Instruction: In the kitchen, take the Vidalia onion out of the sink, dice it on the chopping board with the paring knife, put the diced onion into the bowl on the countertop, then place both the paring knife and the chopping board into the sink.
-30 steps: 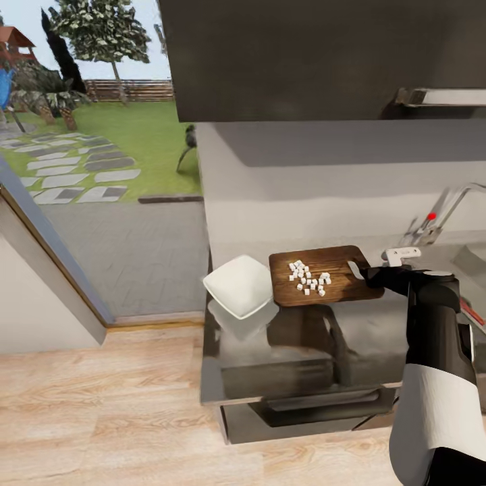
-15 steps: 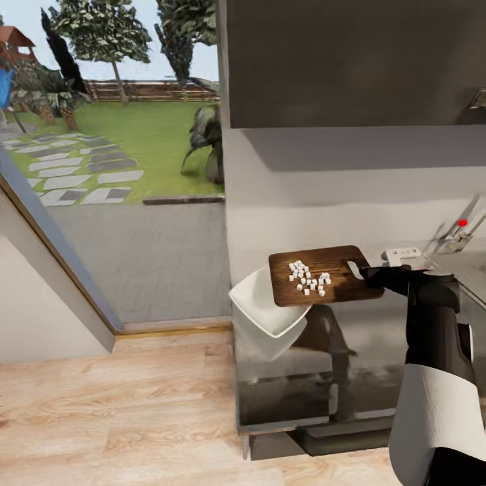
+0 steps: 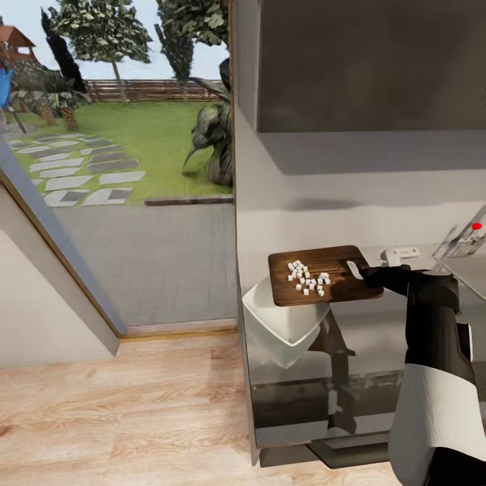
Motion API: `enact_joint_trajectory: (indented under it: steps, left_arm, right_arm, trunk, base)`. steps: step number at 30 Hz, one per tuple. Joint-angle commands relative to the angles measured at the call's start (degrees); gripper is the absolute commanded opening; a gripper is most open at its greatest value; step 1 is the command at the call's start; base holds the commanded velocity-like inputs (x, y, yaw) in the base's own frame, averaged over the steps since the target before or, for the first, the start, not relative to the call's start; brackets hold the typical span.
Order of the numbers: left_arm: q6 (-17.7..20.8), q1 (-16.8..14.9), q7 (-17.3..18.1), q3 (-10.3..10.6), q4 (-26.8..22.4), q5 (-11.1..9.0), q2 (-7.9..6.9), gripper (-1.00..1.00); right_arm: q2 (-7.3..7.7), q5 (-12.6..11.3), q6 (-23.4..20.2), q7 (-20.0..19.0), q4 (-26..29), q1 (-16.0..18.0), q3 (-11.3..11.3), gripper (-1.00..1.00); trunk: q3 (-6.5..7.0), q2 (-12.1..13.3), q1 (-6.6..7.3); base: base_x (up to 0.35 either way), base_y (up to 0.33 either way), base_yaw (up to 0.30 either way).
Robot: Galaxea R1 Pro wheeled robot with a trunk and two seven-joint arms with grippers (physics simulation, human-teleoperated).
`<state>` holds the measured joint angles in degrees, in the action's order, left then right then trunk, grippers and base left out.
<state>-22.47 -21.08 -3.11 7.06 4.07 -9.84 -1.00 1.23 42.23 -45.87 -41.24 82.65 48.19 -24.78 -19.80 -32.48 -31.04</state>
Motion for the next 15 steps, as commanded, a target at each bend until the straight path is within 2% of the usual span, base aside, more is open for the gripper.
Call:
enact_joint_trajectory:
  steps: [1,15]
  left_arm:
    - [-0.4,-0.1,-0.1,0.5,0.2,-0.4,0.04,1.00]
    - [-0.4,-0.1,-0.1,0.5,0.2,-0.4,0.12,1.00]
  right_arm:
    - [0.00,0.6,-0.1,-0.6,0.1,0.1,0.0,-1.00]
    - [0.00,0.6,-0.1,-0.6,0.1,0.1,0.0,-1.00]
  trunk:
    - [0.10,0.3,0.20]
    - [2.62,6.0,3.28]
  base:
    - [0.000,0.000,0.000]
    - [0.000,0.000,0.000]
